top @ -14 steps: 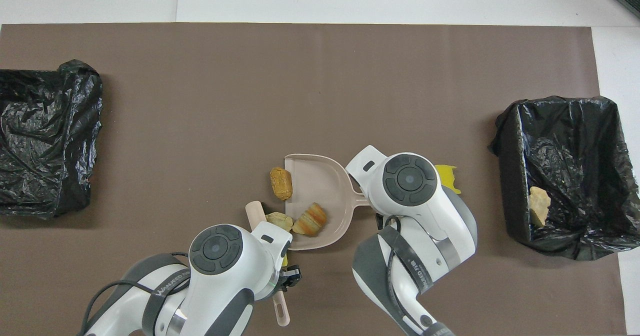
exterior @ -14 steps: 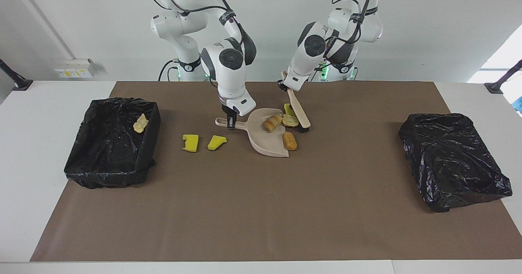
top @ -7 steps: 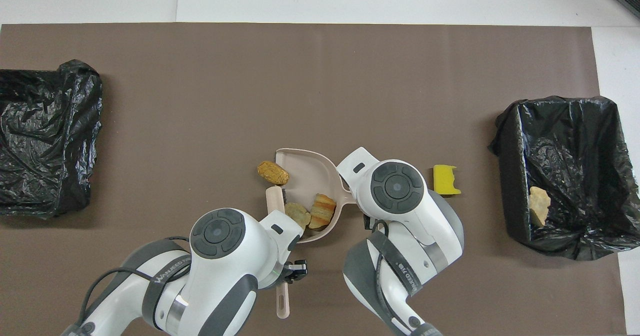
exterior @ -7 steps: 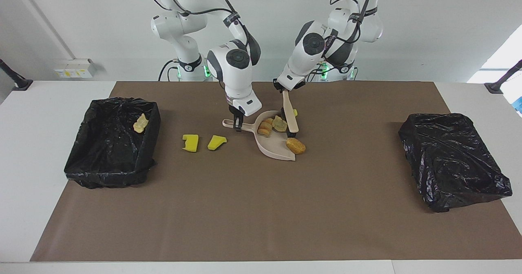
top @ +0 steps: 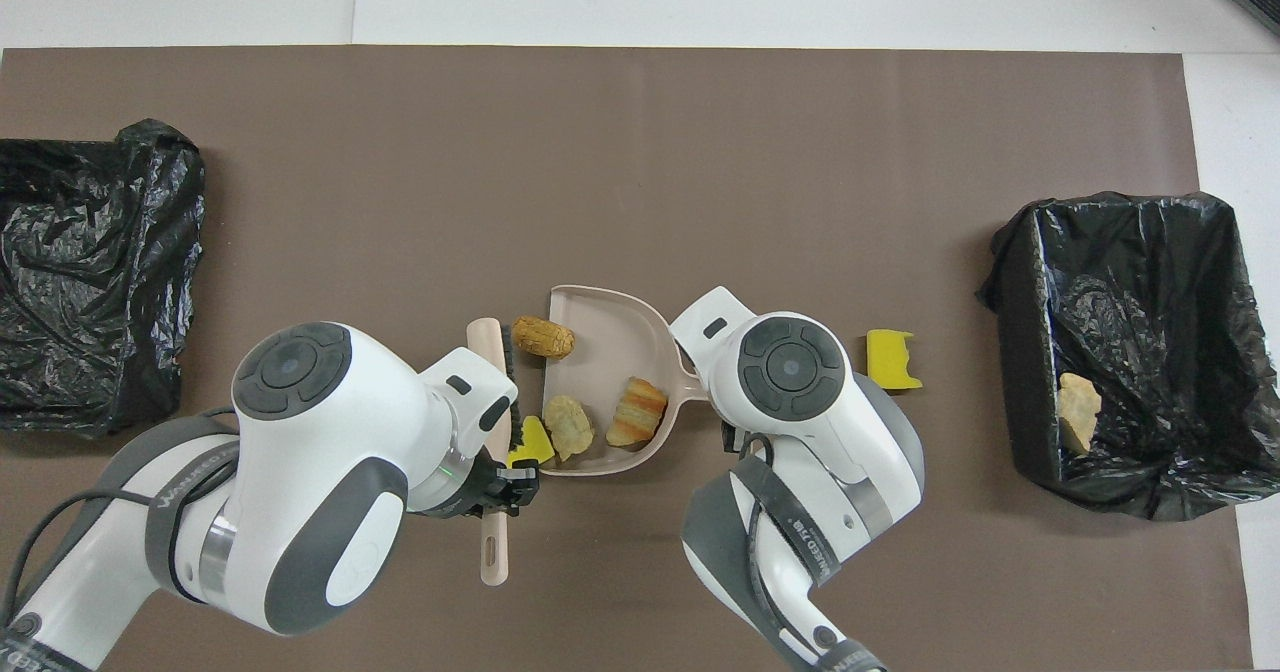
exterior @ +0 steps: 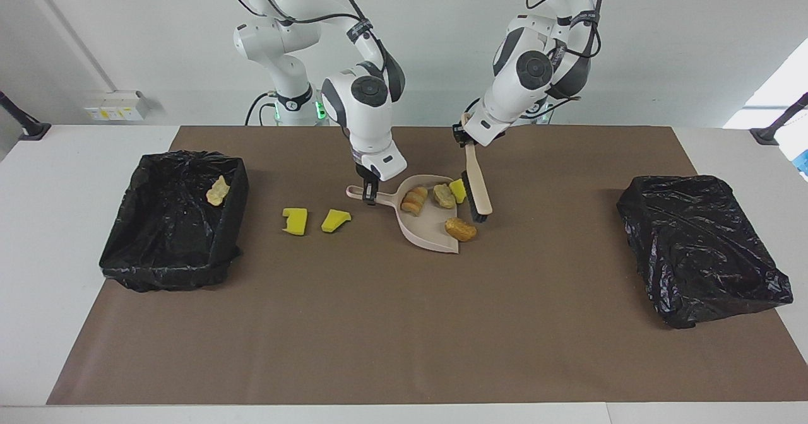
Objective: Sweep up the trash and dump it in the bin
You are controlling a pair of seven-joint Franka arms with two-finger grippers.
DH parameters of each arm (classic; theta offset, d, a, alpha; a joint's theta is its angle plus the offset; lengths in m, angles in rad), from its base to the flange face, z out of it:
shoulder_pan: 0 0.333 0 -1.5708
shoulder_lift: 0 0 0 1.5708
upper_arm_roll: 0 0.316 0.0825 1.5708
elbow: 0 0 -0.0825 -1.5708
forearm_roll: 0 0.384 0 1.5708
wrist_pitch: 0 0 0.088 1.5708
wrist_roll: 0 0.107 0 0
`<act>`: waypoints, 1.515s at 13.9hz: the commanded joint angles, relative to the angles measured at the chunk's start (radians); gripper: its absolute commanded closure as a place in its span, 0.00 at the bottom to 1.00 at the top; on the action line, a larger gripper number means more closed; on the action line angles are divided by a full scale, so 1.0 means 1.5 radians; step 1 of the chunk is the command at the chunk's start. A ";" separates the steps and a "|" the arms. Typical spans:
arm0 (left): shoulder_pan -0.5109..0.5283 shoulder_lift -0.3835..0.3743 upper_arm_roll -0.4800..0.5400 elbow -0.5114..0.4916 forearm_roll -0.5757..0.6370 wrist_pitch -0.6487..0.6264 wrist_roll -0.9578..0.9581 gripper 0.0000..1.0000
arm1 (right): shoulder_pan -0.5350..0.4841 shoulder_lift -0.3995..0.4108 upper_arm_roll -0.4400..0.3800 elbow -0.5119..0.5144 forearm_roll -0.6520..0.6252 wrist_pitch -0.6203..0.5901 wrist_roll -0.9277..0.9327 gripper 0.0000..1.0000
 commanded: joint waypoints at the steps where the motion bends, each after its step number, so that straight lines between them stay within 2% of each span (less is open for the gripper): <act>1: 0.028 -0.007 -0.006 -0.007 0.008 0.022 0.010 1.00 | -0.002 0.007 0.004 0.008 -0.002 0.002 0.020 1.00; 3: 0.061 -0.034 -0.006 -0.053 0.008 0.006 0.032 1.00 | -0.002 0.007 0.004 0.007 -0.002 0.002 0.020 1.00; 4: 0.058 -0.049 -0.007 -0.074 0.008 -0.018 0.000 1.00 | -0.001 0.004 0.004 0.004 -0.002 0.002 0.021 1.00; 5: 0.048 -0.087 -0.014 -0.110 0.008 -0.051 -0.084 1.00 | -0.001 0.001 0.004 -0.002 -0.002 0.003 0.021 1.00; 7: 0.011 -0.126 -0.015 -0.156 0.000 -0.046 -0.239 1.00 | 0.000 0.002 0.004 -0.010 -0.003 0.010 0.021 1.00; 9: -0.050 -0.135 -0.017 -0.185 -0.013 -0.026 -0.314 1.00 | 0.000 0.001 0.004 -0.010 -0.003 0.012 0.021 1.00; 11: -0.113 -0.131 -0.017 -0.224 -0.025 0.059 -0.367 1.00 | 0.000 0.001 0.004 -0.010 -0.003 0.012 0.021 1.00; 14: -0.133 -0.109 -0.018 -0.224 -0.039 0.117 -0.364 1.00 | 0.000 0.001 0.004 -0.010 -0.003 0.012 0.021 1.00; 21: -0.144 -0.070 -0.016 -0.197 -0.063 0.196 -0.190 1.00 | 0.000 0.002 0.004 -0.010 -0.002 0.015 0.025 1.00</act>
